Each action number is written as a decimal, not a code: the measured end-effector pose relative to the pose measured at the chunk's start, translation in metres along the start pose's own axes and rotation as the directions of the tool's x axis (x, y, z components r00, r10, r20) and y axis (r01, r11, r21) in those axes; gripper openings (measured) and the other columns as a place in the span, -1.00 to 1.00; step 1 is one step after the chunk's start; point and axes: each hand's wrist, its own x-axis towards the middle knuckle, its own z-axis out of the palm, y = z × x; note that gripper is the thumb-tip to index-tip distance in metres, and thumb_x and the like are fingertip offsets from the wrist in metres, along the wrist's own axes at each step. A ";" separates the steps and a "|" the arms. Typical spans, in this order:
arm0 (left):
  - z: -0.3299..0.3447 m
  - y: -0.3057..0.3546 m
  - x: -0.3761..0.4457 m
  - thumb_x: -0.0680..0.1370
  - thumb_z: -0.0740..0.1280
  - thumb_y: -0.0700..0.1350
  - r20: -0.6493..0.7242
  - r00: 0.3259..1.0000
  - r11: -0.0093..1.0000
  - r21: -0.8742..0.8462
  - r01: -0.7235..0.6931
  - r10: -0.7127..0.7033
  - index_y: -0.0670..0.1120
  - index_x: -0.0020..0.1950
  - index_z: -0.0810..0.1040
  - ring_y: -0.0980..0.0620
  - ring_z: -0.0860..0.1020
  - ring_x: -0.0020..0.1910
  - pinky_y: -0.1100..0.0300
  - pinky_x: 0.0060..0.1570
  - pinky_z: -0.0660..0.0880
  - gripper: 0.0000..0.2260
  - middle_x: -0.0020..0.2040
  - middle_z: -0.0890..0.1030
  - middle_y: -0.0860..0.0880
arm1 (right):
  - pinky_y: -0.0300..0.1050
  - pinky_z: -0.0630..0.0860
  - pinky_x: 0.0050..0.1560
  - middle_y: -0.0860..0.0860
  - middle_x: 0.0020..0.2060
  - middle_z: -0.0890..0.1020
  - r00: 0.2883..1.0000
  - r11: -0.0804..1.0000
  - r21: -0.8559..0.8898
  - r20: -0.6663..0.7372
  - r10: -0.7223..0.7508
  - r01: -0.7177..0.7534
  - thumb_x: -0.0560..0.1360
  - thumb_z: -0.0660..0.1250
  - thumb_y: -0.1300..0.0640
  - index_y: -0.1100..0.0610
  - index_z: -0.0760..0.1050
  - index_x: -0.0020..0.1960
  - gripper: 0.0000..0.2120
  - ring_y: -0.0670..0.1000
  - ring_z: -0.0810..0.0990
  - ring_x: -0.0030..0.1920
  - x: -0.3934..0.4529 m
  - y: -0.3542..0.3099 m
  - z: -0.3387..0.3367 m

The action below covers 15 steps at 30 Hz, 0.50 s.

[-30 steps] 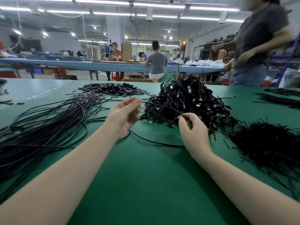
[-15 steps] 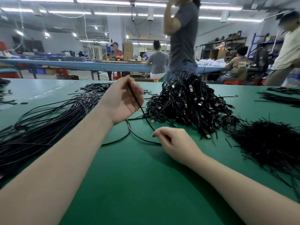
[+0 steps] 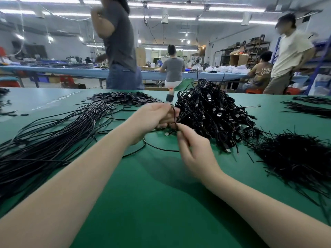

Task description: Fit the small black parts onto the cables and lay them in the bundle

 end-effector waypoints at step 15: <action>-0.033 0.049 -0.032 0.56 0.22 -0.02 0.443 0.840 0.927 0.335 0.171 -0.315 -0.14 -0.17 0.68 0.11 0.47 -0.55 0.33 -0.53 0.34 -0.69 -0.41 0.62 -0.05 | -0.31 0.20 -0.46 -0.11 -0.52 0.39 0.962 0.970 0.021 -0.121 0.245 -0.244 0.48 0.37 -0.11 0.16 0.41 -0.37 -0.59 -0.16 0.28 -0.49 0.011 0.022 -0.010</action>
